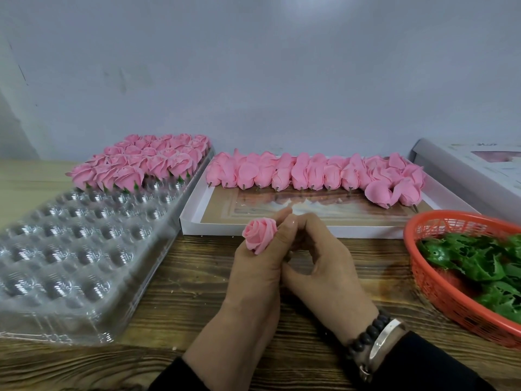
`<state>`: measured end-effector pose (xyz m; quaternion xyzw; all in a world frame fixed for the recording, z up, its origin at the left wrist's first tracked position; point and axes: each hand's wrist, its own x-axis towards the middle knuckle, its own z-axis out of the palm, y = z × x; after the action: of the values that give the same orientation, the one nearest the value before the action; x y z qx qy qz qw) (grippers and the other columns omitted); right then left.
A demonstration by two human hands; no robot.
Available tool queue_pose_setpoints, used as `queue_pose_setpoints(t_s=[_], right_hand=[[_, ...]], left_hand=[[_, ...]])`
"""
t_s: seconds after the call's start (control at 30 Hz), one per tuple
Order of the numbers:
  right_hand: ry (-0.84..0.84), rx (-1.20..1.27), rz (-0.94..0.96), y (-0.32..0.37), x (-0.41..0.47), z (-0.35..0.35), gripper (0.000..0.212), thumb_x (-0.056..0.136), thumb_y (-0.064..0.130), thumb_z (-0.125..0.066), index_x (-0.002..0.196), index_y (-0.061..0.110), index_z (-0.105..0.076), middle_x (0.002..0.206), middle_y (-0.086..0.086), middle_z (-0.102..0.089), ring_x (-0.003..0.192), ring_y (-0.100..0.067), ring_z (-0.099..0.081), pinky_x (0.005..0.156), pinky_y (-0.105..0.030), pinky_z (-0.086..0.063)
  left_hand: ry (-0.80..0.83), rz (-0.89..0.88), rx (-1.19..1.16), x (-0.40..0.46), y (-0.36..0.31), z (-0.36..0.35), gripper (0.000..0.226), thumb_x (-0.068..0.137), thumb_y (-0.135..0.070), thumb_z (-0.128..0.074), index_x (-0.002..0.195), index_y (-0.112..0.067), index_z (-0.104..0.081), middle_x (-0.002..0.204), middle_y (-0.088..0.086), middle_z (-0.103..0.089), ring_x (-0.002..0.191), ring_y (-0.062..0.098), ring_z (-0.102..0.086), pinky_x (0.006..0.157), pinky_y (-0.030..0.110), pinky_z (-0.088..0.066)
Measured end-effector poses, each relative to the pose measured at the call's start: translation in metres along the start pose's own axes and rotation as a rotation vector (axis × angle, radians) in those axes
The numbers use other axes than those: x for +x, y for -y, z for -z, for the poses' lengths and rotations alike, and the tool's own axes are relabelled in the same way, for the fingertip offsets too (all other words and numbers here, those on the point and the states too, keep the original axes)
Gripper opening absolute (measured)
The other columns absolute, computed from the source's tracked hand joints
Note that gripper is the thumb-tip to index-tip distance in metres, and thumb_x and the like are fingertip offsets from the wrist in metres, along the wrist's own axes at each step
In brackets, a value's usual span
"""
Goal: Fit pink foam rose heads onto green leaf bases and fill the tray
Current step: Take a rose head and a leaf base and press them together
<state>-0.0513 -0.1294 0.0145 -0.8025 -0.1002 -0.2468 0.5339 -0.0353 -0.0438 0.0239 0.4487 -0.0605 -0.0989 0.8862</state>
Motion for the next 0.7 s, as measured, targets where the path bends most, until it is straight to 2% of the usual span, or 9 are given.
queue_pose_setpoints(t_s=[0.17,0.23,0.3,0.37,0.43,0.5,0.57,0.63,0.7], right_hand=[[-0.019,0.003,0.005,0.000,0.001,0.002,0.028,0.063,0.017,-0.063,0.085,0.033,-0.055,0.081,0.010,-0.062,0.075,-0.004,-0.060,0.067,-0.017,-0.048],[-0.061,0.060,-0.007,-0.001,0.002,0.004,0.026,0.061,0.015,-0.064,0.080,0.030,-0.056,0.076,0.012,-0.063,0.068,0.001,-0.058,0.063,-0.010,-0.044],[-0.089,0.085,-0.023,-0.004,0.002,0.006,0.027,0.058,0.016,-0.067,0.076,0.031,-0.054,0.072,0.020,-0.062,0.063,0.005,-0.056,0.059,-0.006,-0.041],[-0.093,0.075,-0.042,-0.006,0.003,0.006,0.029,0.055,0.018,-0.068,0.077,0.032,-0.054,0.072,0.021,-0.061,0.060,0.005,-0.055,0.056,-0.006,-0.041],[-0.095,0.034,-0.046,-0.007,0.003,0.006,0.034,0.054,0.020,-0.069,0.080,0.036,-0.053,0.076,0.022,-0.062,0.062,0.005,-0.055,0.059,-0.007,-0.040],[-0.090,0.020,-0.053,-0.008,0.003,0.006,0.036,0.054,0.020,-0.068,0.080,0.040,-0.052,0.076,0.023,-0.062,0.061,0.005,-0.055,0.058,-0.006,-0.040],[-0.088,0.028,-0.067,-0.008,0.004,0.006,0.036,0.054,0.020,-0.067,0.079,0.040,-0.052,0.075,0.023,-0.061,0.061,0.004,-0.055,0.058,-0.006,-0.040],[-0.085,0.021,-0.075,-0.009,0.005,0.006,0.035,0.053,0.022,-0.066,0.080,0.040,-0.052,0.076,0.022,-0.061,0.065,0.002,-0.055,0.061,-0.008,-0.041],[-0.068,0.004,-0.069,-0.009,0.005,0.006,0.034,0.052,0.022,-0.065,0.078,0.041,-0.052,0.077,0.022,-0.060,0.067,0.001,-0.055,0.063,-0.009,-0.042]], left_hand=[[0.064,0.024,0.045,0.002,0.000,0.003,0.061,0.068,-0.022,-0.076,0.120,0.001,-0.056,0.107,0.013,-0.066,0.106,0.025,-0.062,0.099,0.039,-0.046],[0.152,0.028,0.116,0.003,-0.002,0.004,0.053,0.071,-0.022,-0.074,0.116,0.000,-0.058,0.104,0.013,-0.068,0.101,0.023,-0.065,0.086,0.031,-0.053],[0.224,0.026,0.196,0.002,-0.006,0.005,0.040,0.074,-0.019,-0.075,0.105,0.002,-0.062,0.089,0.011,-0.069,0.082,0.018,-0.067,0.064,0.023,-0.054],[0.216,0.010,0.305,0.003,-0.011,0.005,0.045,0.069,-0.021,-0.073,0.104,0.005,-0.061,0.084,0.016,-0.068,0.070,0.015,-0.066,0.053,0.018,-0.049],[0.174,-0.036,0.412,0.005,-0.015,0.006,0.051,0.068,-0.018,-0.072,0.112,0.003,-0.057,0.098,0.023,-0.067,0.081,0.022,-0.067,0.058,0.020,-0.052],[0.105,-0.079,0.496,0.006,-0.018,0.007,0.056,0.068,-0.012,-0.076,0.117,-0.006,-0.051,0.103,0.019,-0.066,0.087,0.026,-0.066,0.064,0.030,-0.054],[0.045,-0.131,0.594,0.005,-0.021,0.009,0.056,0.066,-0.011,-0.080,0.113,-0.015,-0.049,0.098,0.011,-0.066,0.085,0.023,-0.066,0.067,0.039,-0.056],[0.046,-0.188,0.639,0.006,-0.021,0.010,0.050,0.067,-0.007,-0.079,0.105,-0.016,-0.049,0.088,0.008,-0.066,0.075,0.015,-0.064,0.064,0.035,-0.056],[0.059,-0.221,0.680,0.007,-0.021,0.012,0.044,0.069,-0.003,-0.077,0.101,-0.018,-0.050,0.088,0.014,-0.064,0.074,0.019,-0.061,0.064,0.035,-0.055]])
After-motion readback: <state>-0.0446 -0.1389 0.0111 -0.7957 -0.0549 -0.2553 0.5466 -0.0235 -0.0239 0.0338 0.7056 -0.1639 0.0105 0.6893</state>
